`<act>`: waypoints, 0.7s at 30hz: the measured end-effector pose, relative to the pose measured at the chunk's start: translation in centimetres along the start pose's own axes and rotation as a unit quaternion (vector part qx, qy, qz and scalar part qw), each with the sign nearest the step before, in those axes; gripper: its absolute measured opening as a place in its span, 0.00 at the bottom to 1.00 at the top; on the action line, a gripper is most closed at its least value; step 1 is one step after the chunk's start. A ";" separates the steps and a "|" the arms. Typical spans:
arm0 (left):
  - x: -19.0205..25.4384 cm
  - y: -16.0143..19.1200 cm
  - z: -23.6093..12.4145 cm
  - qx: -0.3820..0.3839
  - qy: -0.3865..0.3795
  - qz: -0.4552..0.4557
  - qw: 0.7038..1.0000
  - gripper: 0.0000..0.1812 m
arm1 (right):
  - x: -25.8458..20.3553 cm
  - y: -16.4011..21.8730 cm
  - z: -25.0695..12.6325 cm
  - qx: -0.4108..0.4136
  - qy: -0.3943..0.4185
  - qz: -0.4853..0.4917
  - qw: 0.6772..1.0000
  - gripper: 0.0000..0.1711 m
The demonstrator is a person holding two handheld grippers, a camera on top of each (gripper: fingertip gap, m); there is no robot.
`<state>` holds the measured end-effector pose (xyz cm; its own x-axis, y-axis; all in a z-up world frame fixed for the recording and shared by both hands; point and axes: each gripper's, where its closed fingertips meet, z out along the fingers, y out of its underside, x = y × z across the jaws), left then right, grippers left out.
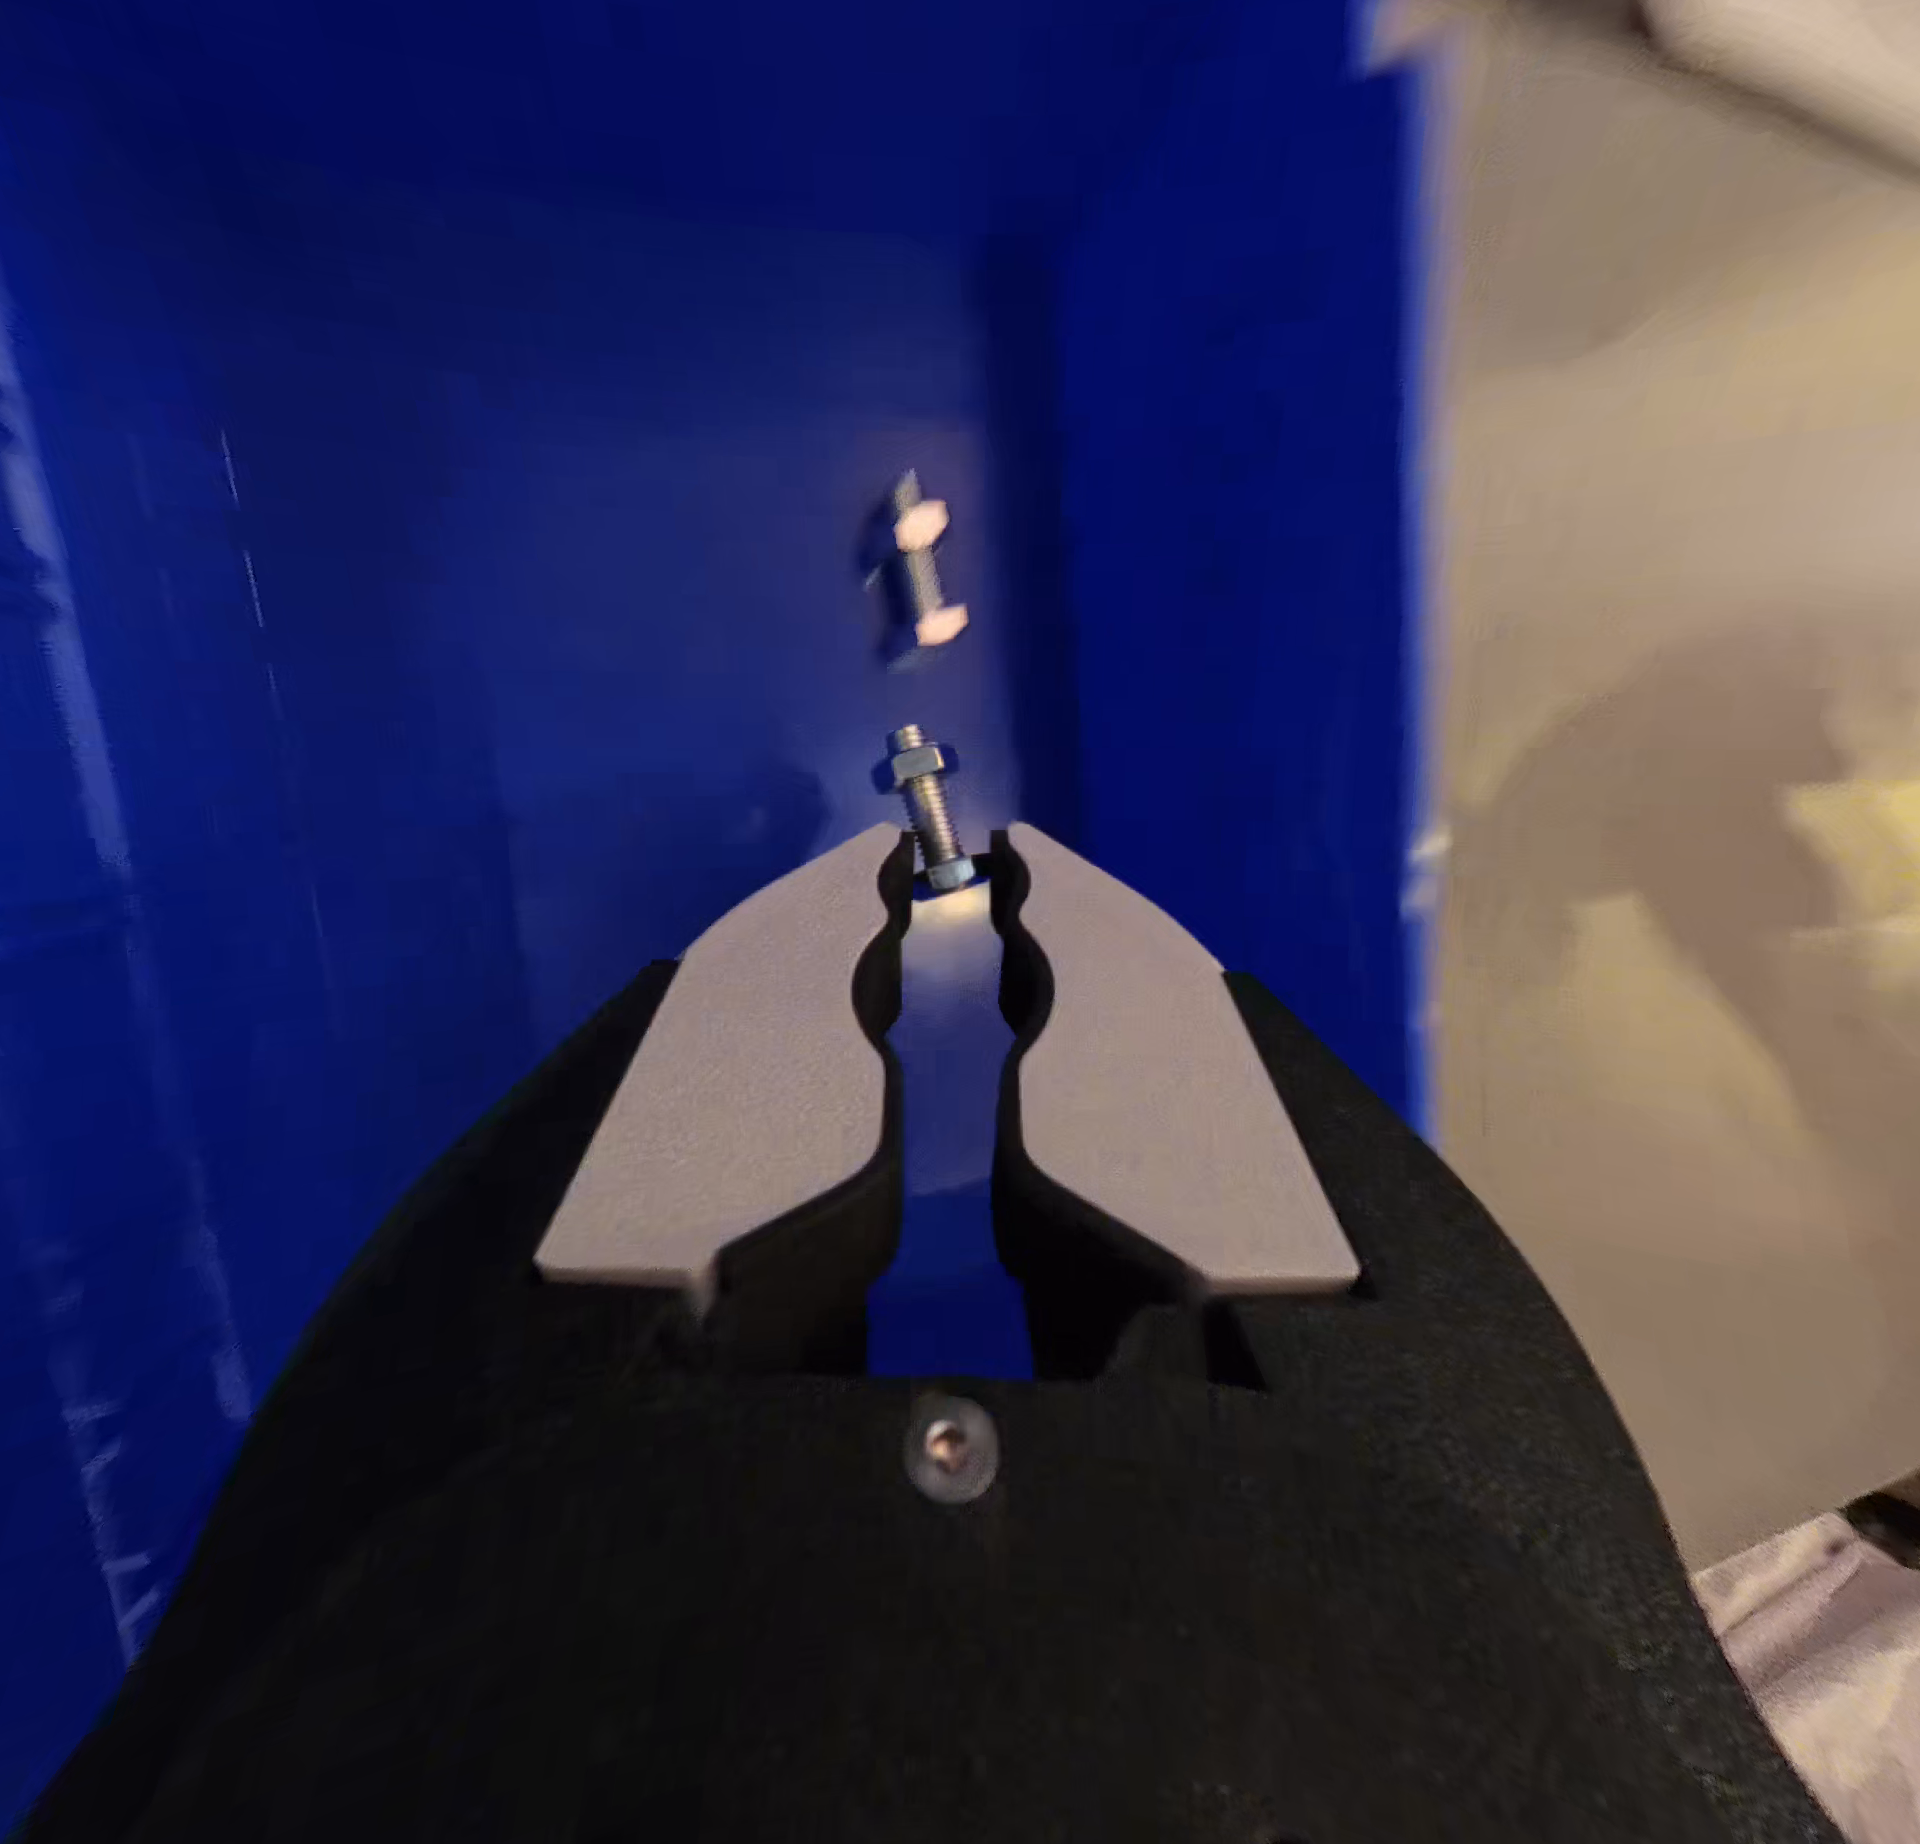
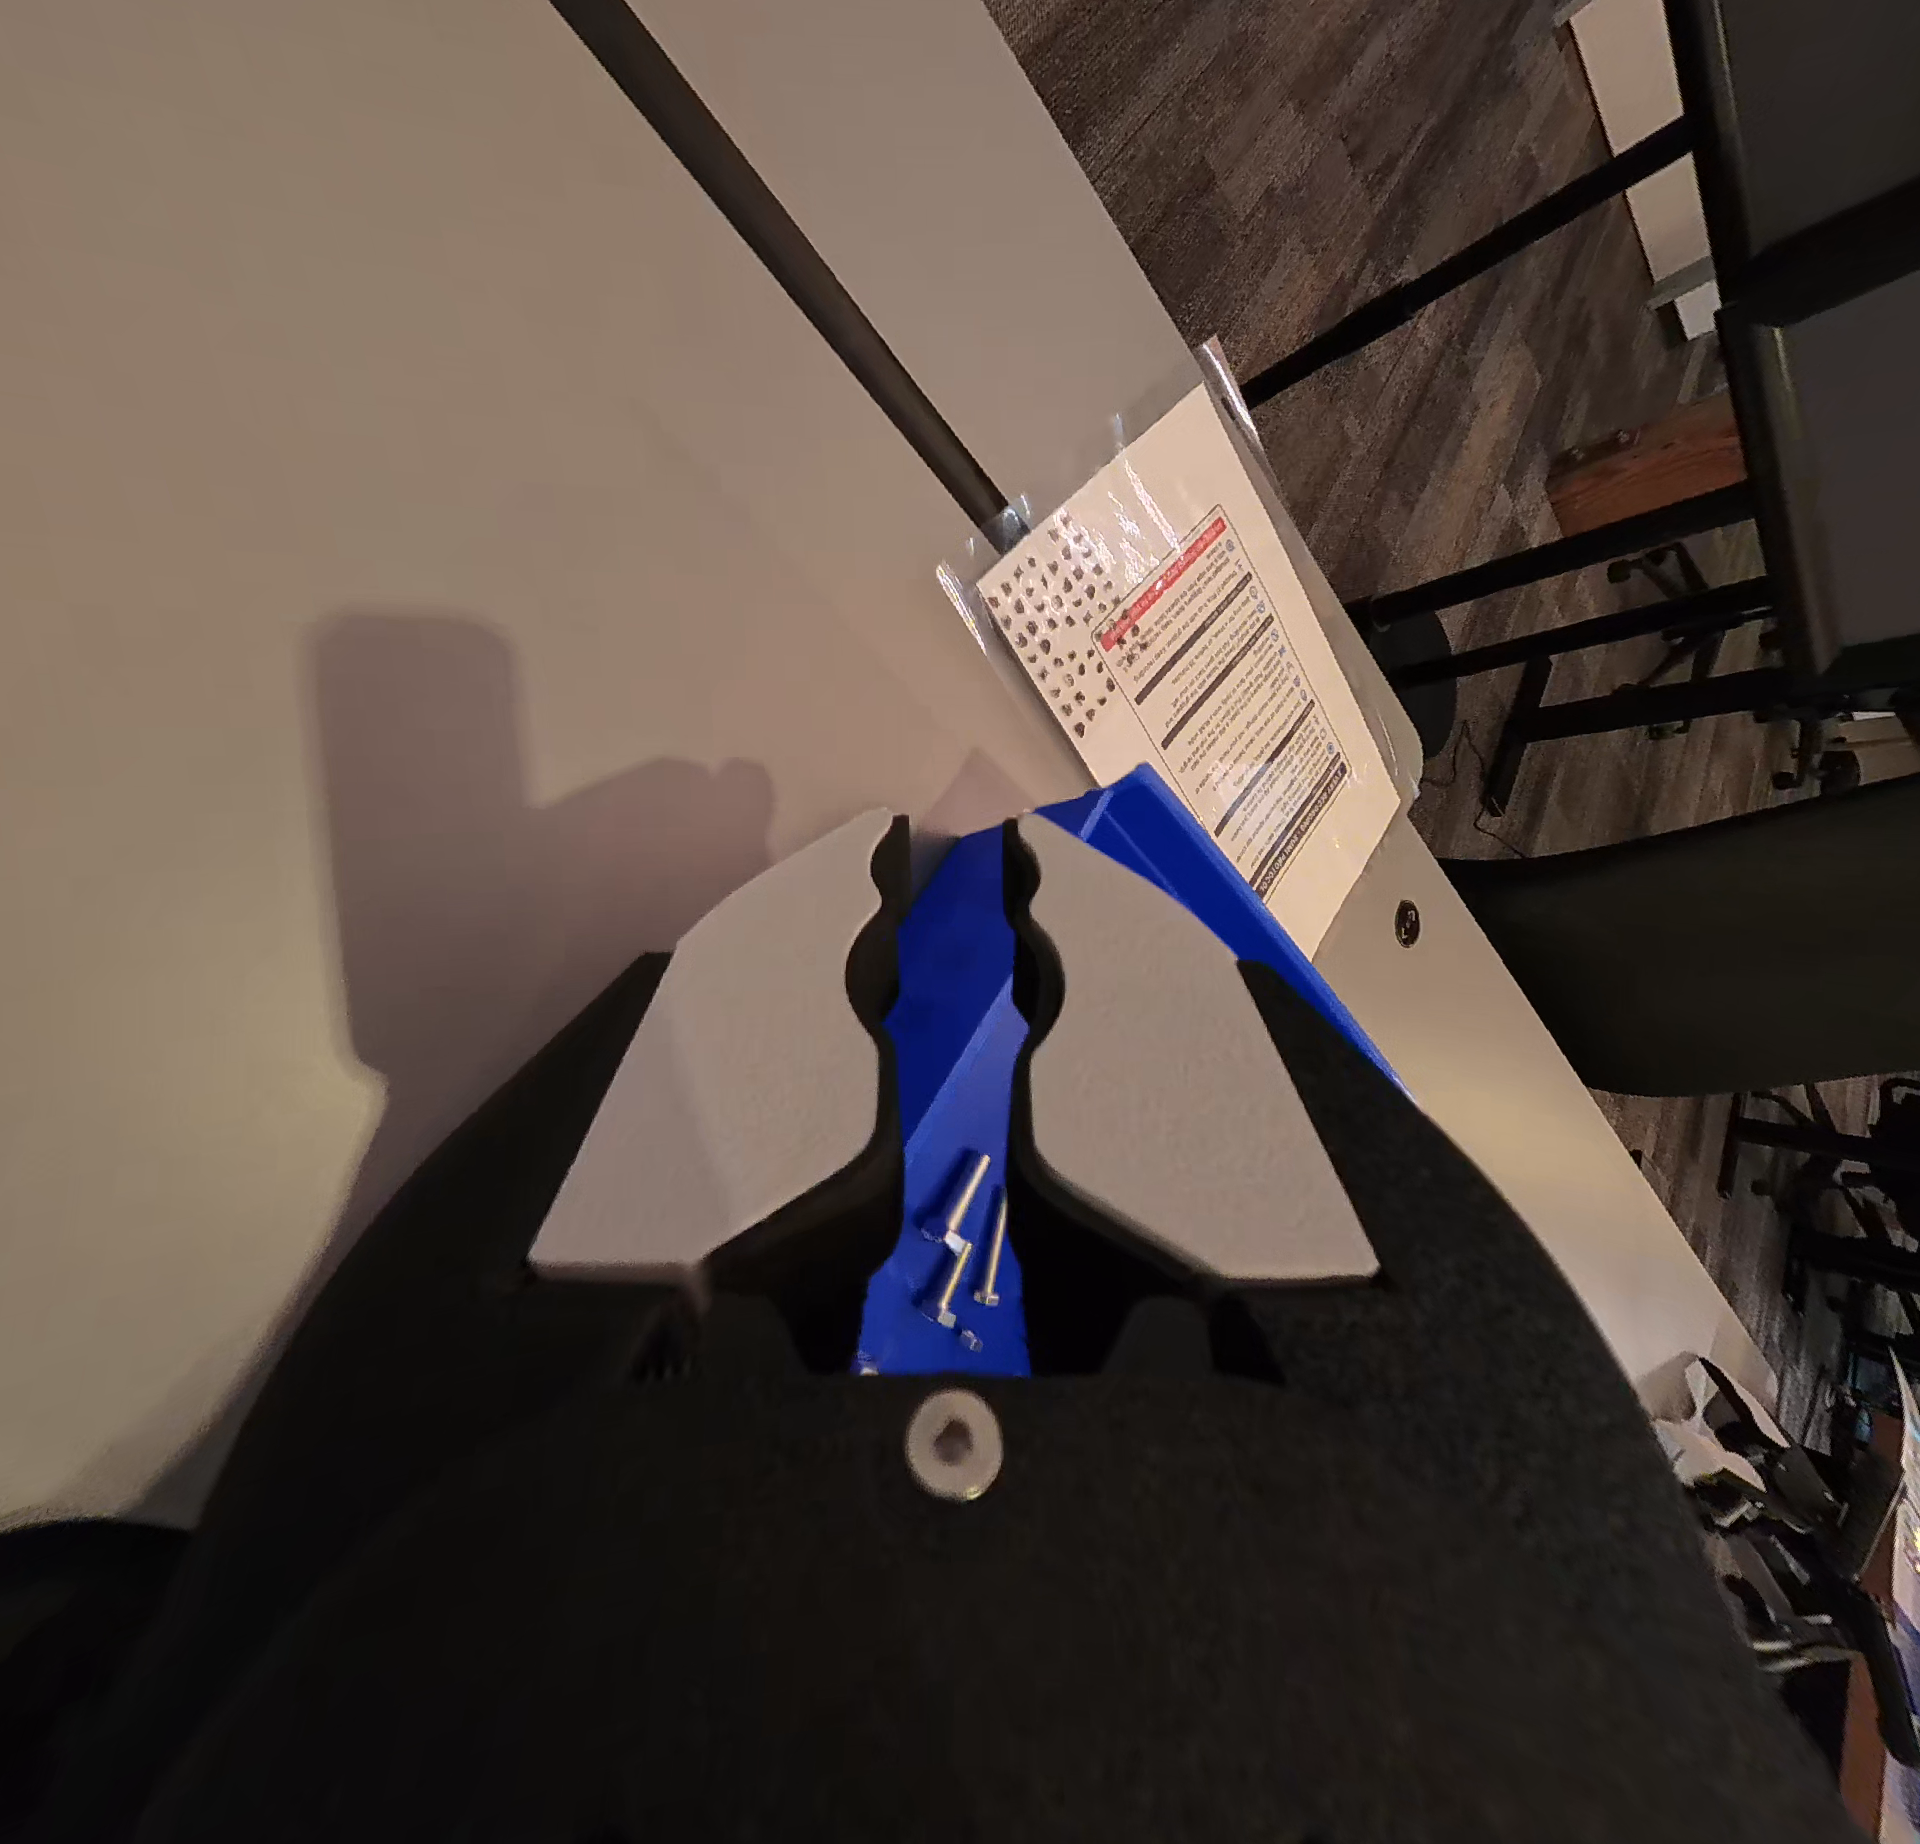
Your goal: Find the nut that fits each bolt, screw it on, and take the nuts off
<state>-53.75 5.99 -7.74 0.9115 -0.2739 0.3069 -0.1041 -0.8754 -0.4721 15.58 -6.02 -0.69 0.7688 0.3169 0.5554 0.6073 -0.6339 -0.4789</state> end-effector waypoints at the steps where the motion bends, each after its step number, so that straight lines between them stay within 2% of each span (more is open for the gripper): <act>1: 1.2 -1.3 -1.5 0.050 0.027 0.011 0.998 0.07 | -0.2 -0.3 -0.1 0.006 -0.002 -0.001 1.000 0.09; 3: 4.7 -3.6 -4.7 0.137 0.084 0.059 0.985 0.07 | -0.8 -1.1 -0.2 0.019 -0.011 -0.006 1.000 0.09; 5: 10.1 -5.0 -7.5 0.203 0.164 0.132 0.956 0.07 | -1.6 -2.1 -0.3 0.034 -0.020 -0.014 0.999 0.09; 8: 19.1 -5.1 -10.7 0.265 0.280 0.252 0.887 0.07 | -3.8 -4.6 -0.9 0.081 -0.056 -0.028 0.995 0.09; 11: 27.0 -3.8 -11.6 0.290 0.361 0.335 0.821 0.07 | -7.7 -9.2 -3.2 0.187 -0.130 -0.036 0.973 0.09; 14: 33.6 -1.5 -10.7 0.276 0.433 0.376 0.772 0.07 | -13.3 -14.6 -8.1 0.329 -0.256 -0.026 0.909 0.09; 17: 38.3 1.1 -8.7 0.247 0.472 0.398 0.747 0.07 | -18.1 -18.0 -13.9 0.445 -0.375 -0.009 0.813 0.09; 19: 40.1 2.5 -7.4 0.233 0.477 0.413 0.740 0.07 | -19.5 -19.2 -16.2 0.480 -0.428 0.032 0.765 0.09; 21: 41.3 3.7 -6.7 0.218 0.481 0.423 0.737 0.07 | -20.1 -19.7 -17.2 0.490 -0.467 0.071 0.732 0.09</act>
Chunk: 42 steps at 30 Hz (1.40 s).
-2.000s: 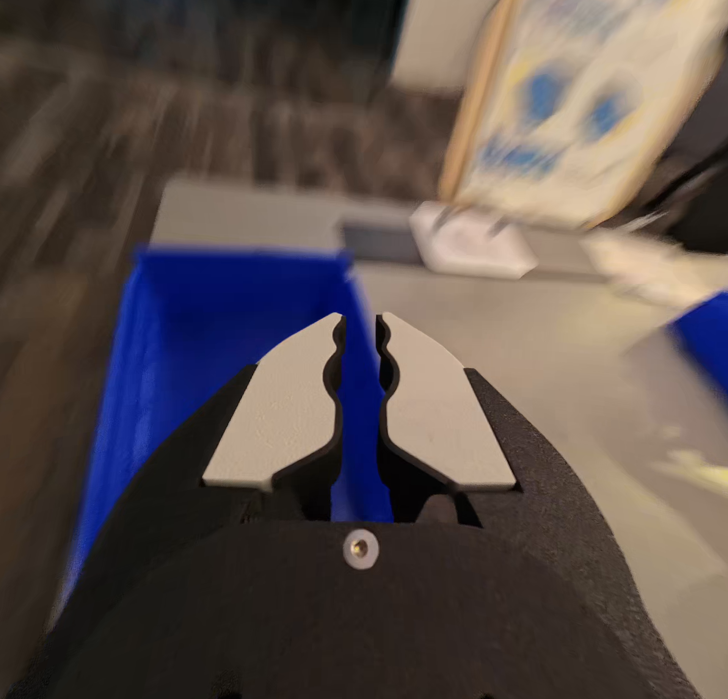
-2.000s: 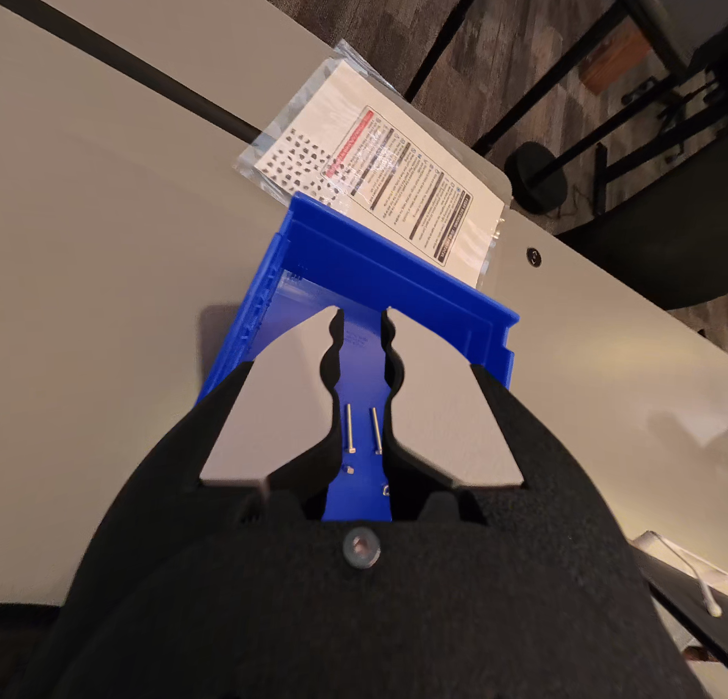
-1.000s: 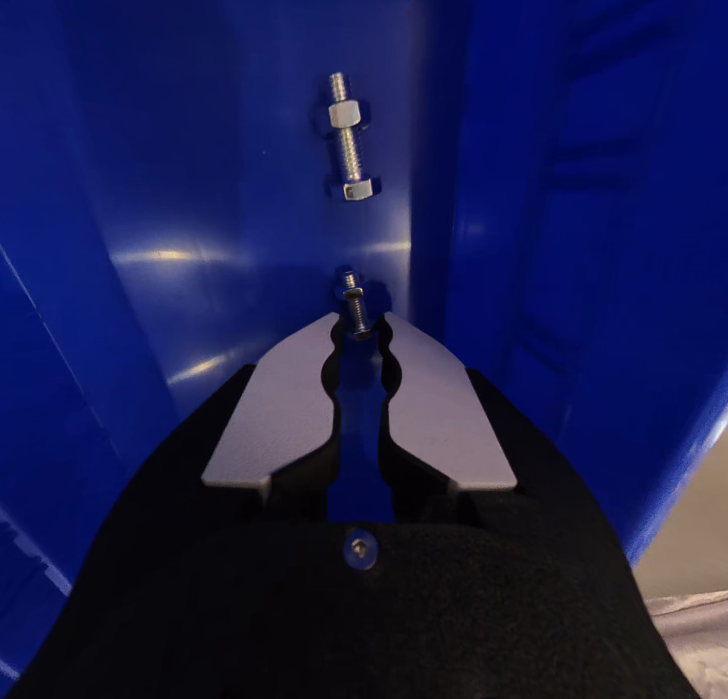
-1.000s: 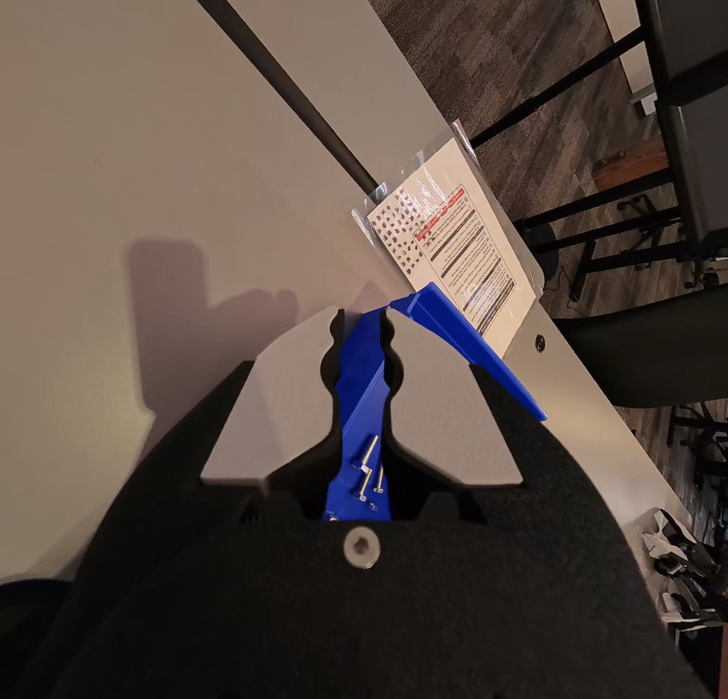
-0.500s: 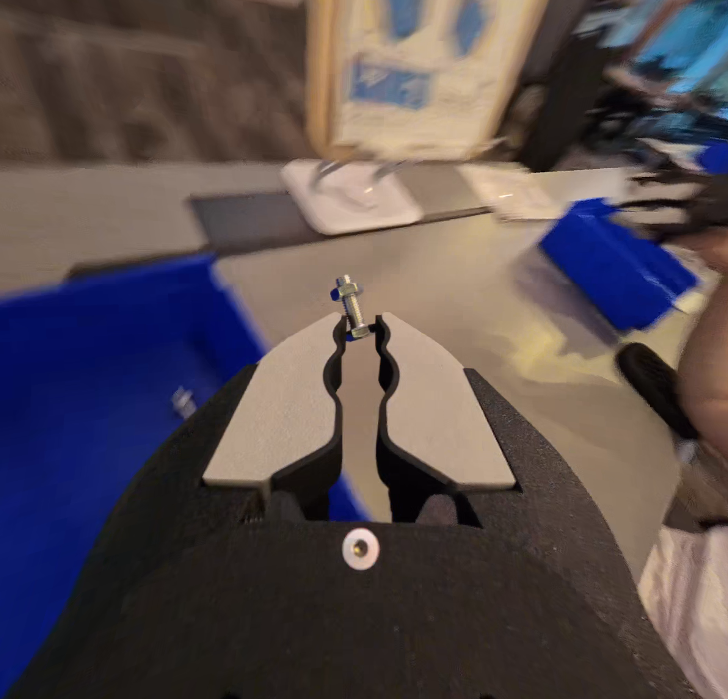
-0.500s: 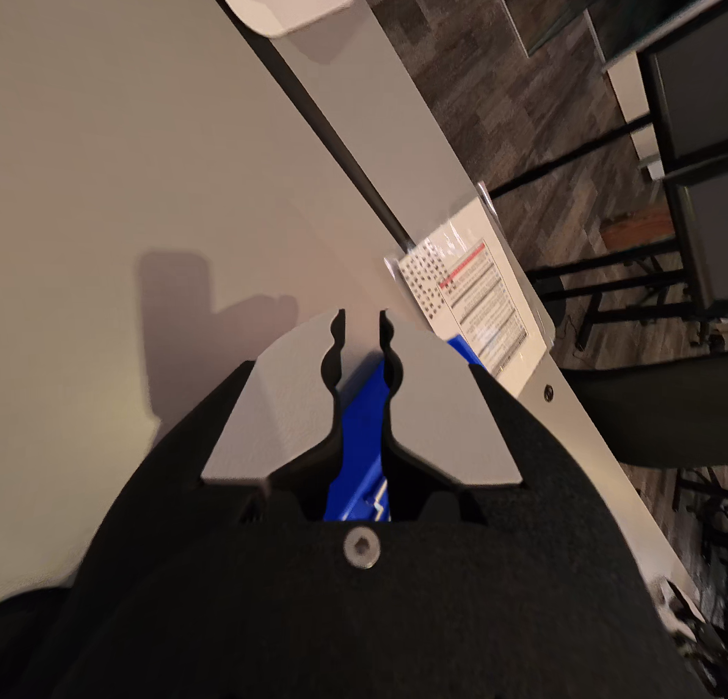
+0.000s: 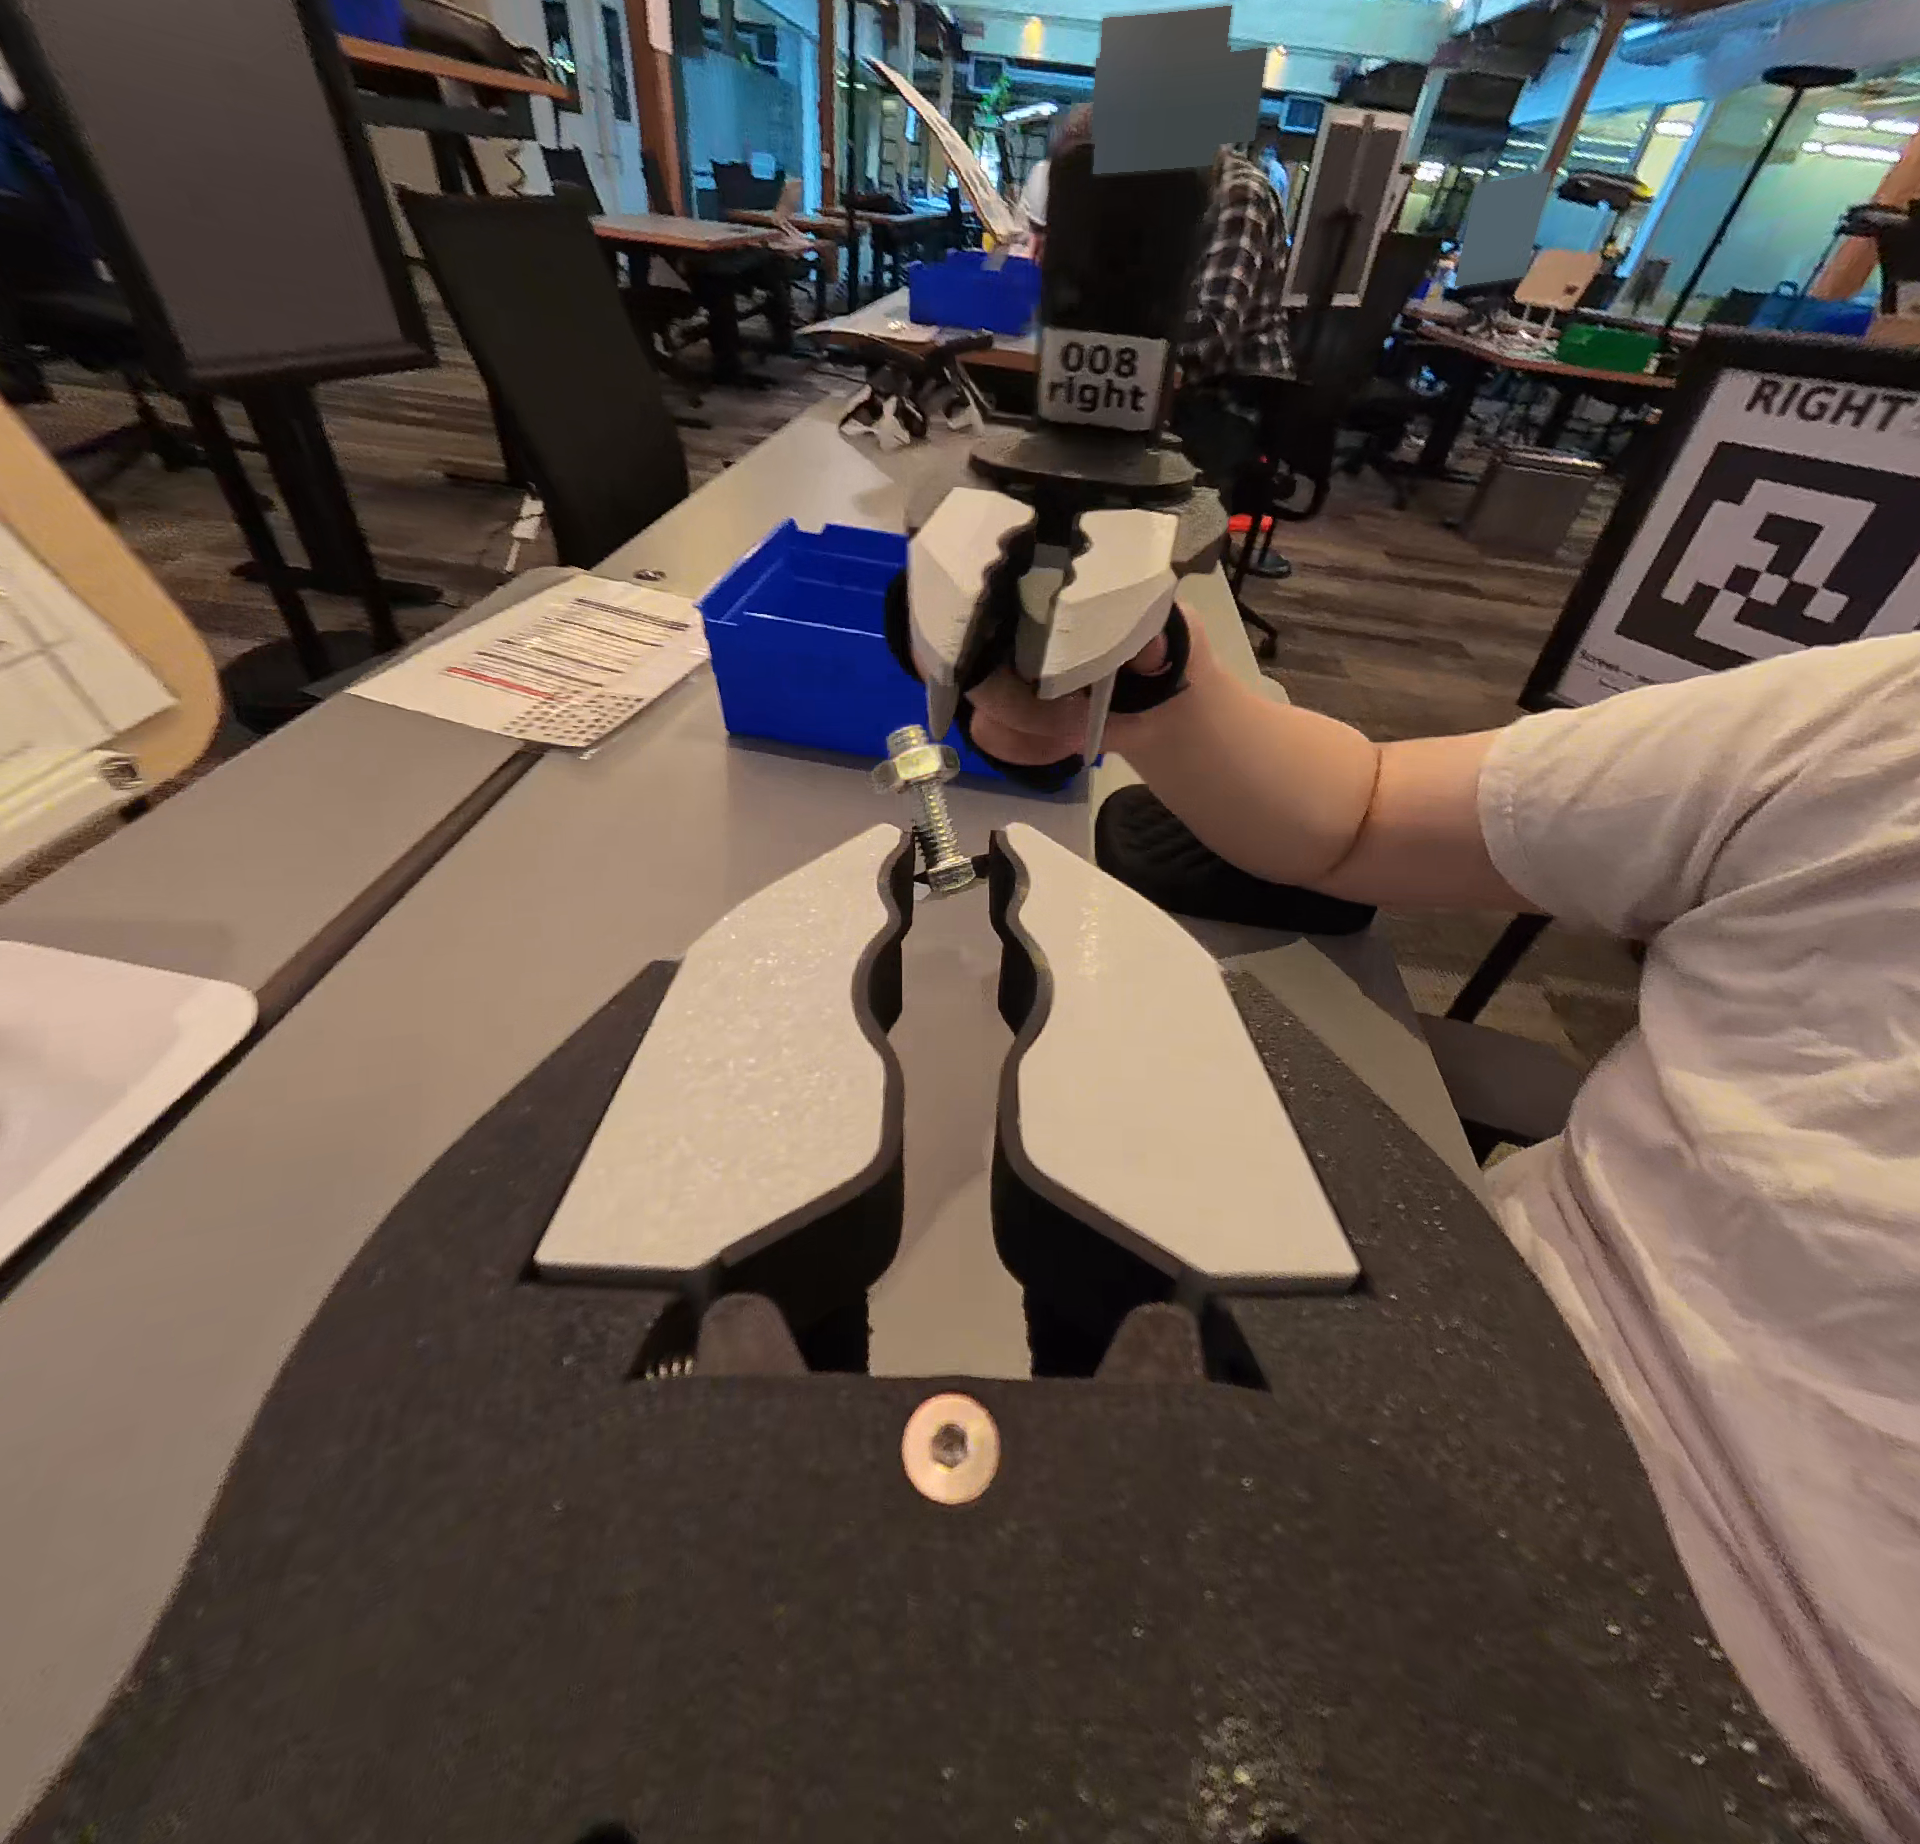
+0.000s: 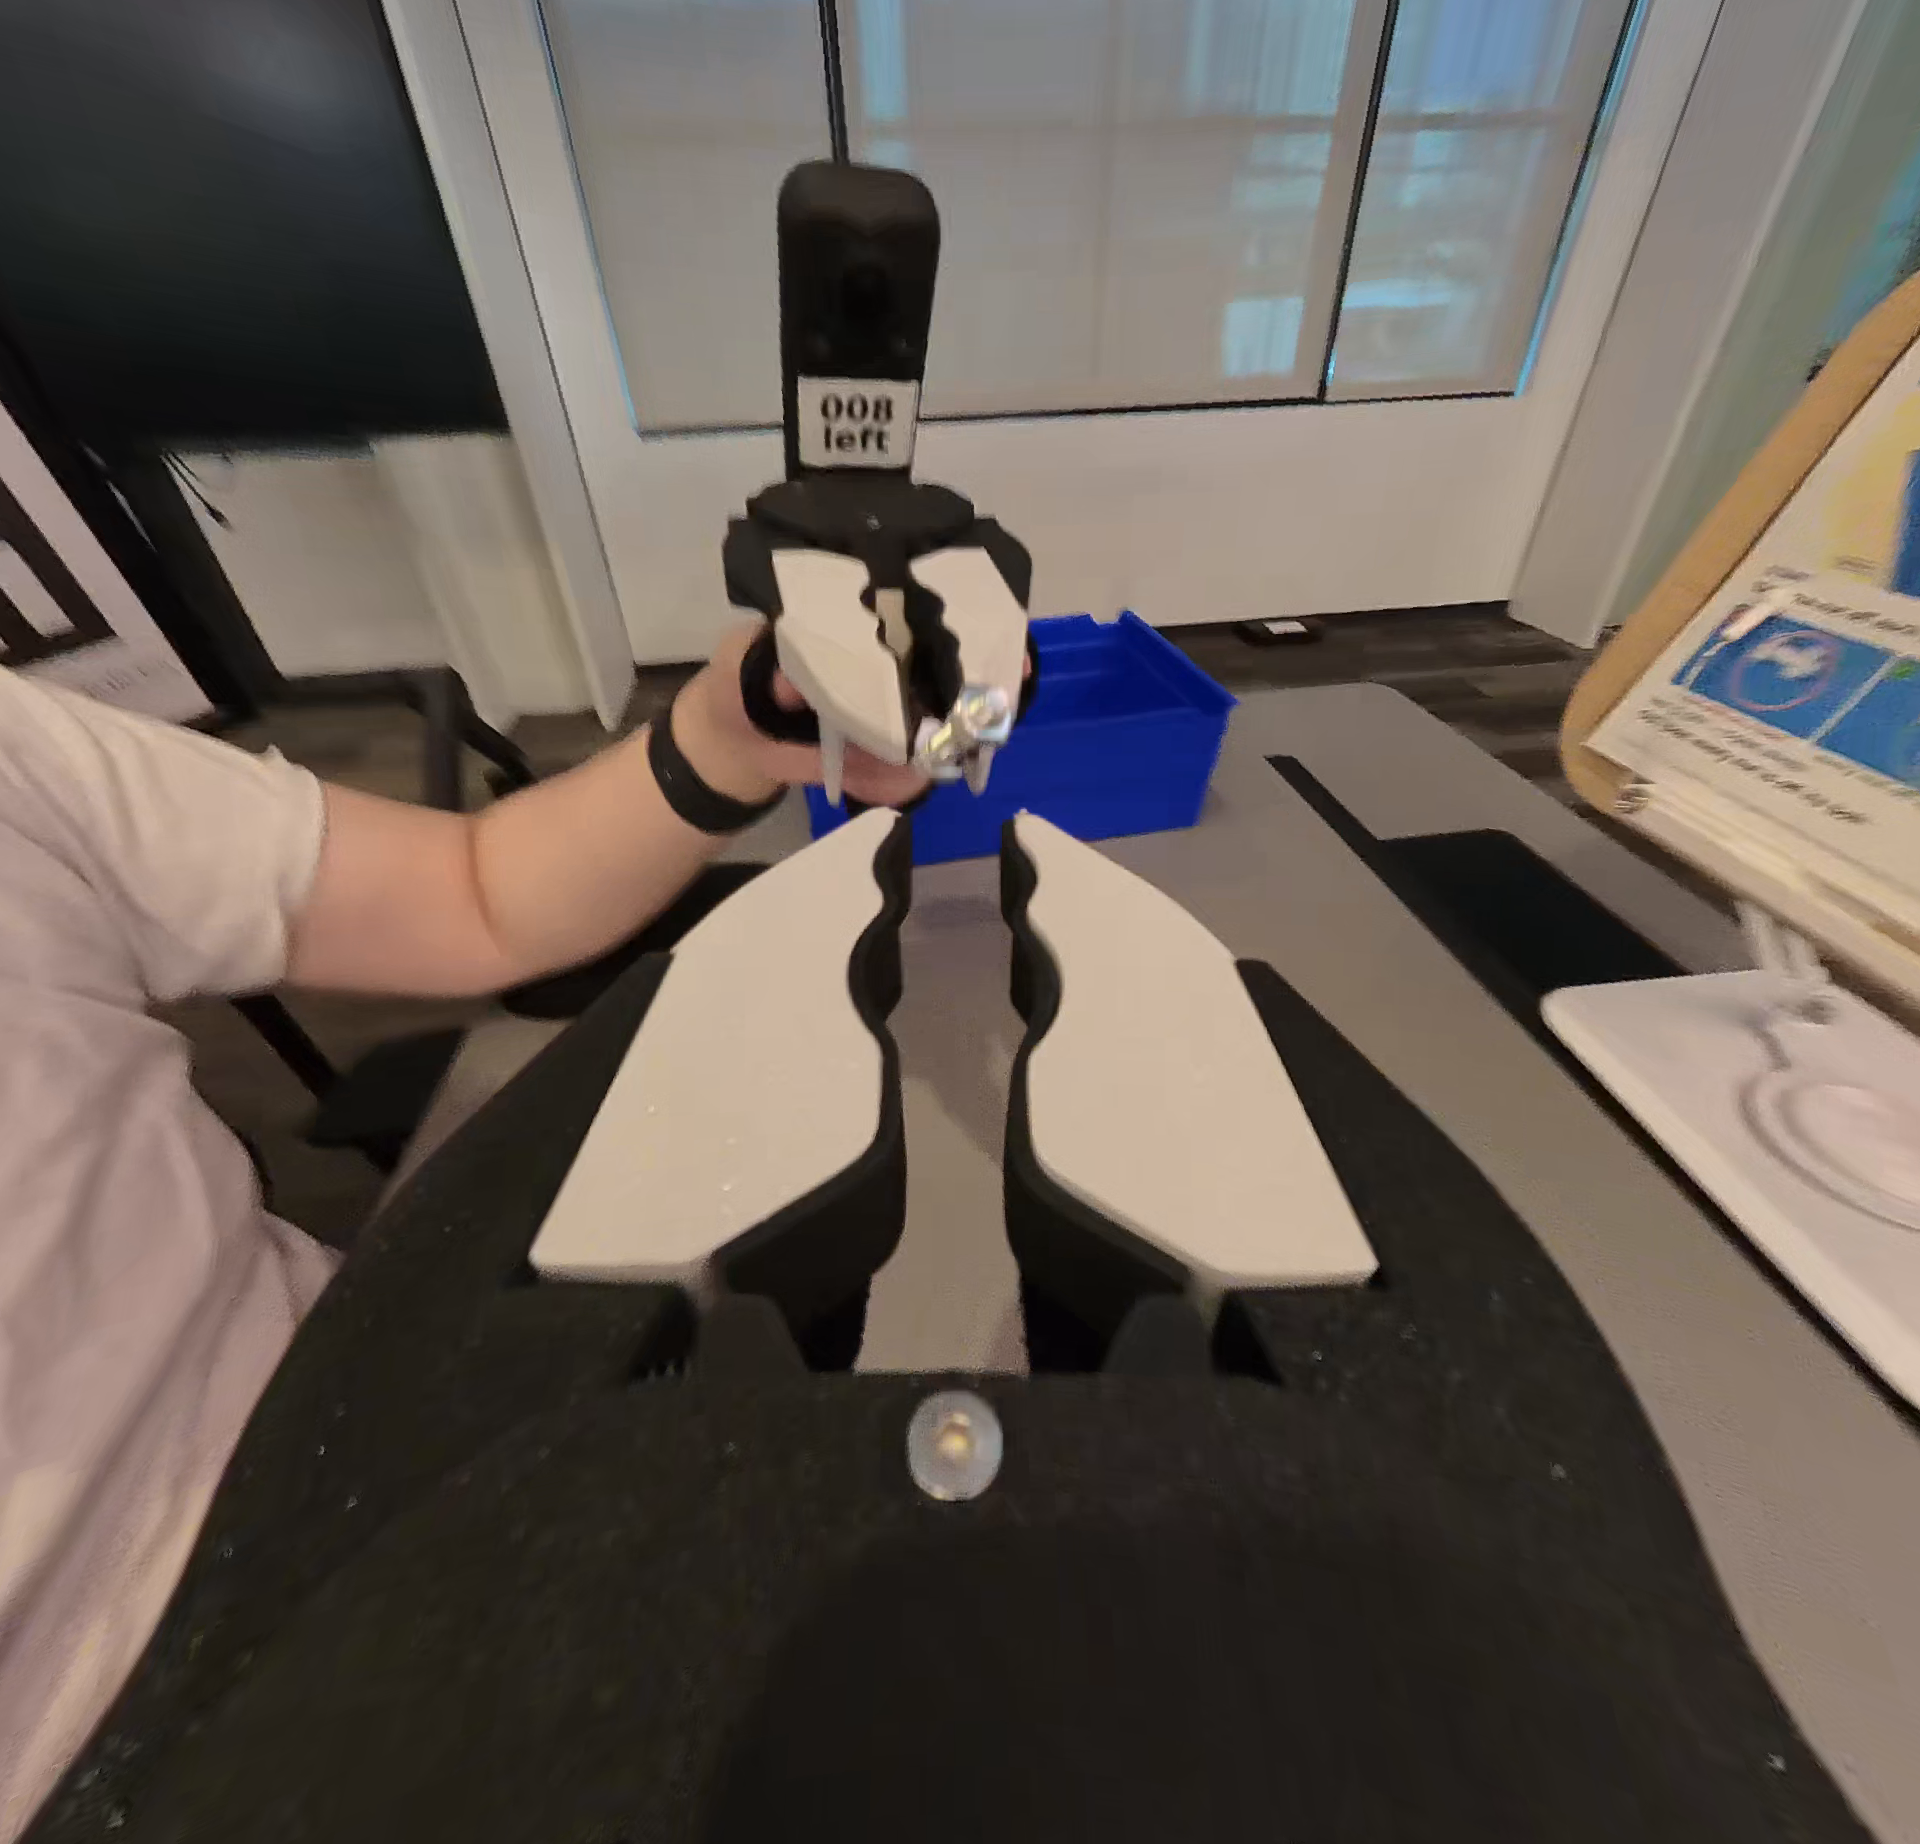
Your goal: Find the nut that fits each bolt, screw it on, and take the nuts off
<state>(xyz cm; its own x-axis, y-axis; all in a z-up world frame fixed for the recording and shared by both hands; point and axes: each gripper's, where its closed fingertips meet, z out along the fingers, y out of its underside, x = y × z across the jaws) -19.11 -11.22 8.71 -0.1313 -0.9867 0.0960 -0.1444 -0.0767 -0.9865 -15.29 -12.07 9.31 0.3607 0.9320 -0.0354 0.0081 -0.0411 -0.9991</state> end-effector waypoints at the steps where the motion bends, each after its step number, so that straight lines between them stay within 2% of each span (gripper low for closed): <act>1: 0.4 0.1 0.5 -0.002 0.006 0.000 1.000 0.07 | 0.0 0.0 0.2 0.014 -0.002 0.014 1.000 0.09; 8: 1.4 0.7 1.8 -0.011 0.017 0.009 1.000 0.07 | -0.6 0.7 1.6 0.058 -0.066 0.125 0.988 0.13; 10: 1.4 0.8 2.0 -0.014 0.014 0.011 1.000 0.07 | -0.9 0.8 1.9 0.059 -0.080 0.137 0.986 0.10; 14: 1.5 1.1 2.3 -0.021 0.012 0.019 1.000 0.07 | -1.1 0.6 2.1 0.067 -0.082 0.153 0.982 0.13; 17: 1.5 0.9 2.3 -0.016 0.007 0.023 1.000 0.07 | -0.9 1.0 2.2 0.060 -0.076 0.163 0.982 0.08; 20: 1.7 0.8 2.4 -0.014 0.011 0.021 1.000 0.07 | -1.1 0.8 2.2 0.068 -0.084 0.167 0.980 0.08; 23: 1.4 0.6 2.2 -0.005 -0.003 0.026 1.000 0.08 | -1.0 0.7 2.1 0.070 -0.077 0.148 0.984 0.08; 24: 1.0 0.6 2.1 -0.008 -0.020 0.031 0.999 0.13 | -1.0 0.8 2.0 0.062 -0.074 0.135 0.986 0.08; 25: 0.6 0.8 2.0 -0.016 -0.034 0.041 0.998 0.20 | -1.0 0.8 1.9 0.055 -0.068 0.116 0.989 0.08; 30: 1.4 2.7 3.1 -0.073 -0.028 0.063 0.995 0.24 | -1.5 1.0 1.4 -0.002 -0.030 -0.018 0.999 0.08; 34: 2.4 3.5 4.5 -0.078 -0.004 0.063 0.995 0.23 | -2.9 1.5 1.5 -0.038 -0.040 -0.086 0.995 0.08; 38: 3.3 4.0 5.2 -0.082 0.021 0.065 0.994 0.20 | -3.4 2.1 1.5 -0.057 -0.055 -0.100 0.992 0.08; 42: 3.6 4.2 5.3 -0.083 0.029 0.064 0.994 0.12 | -3.6 2.1 1.5 -0.056 -0.068 -0.099 0.991 0.08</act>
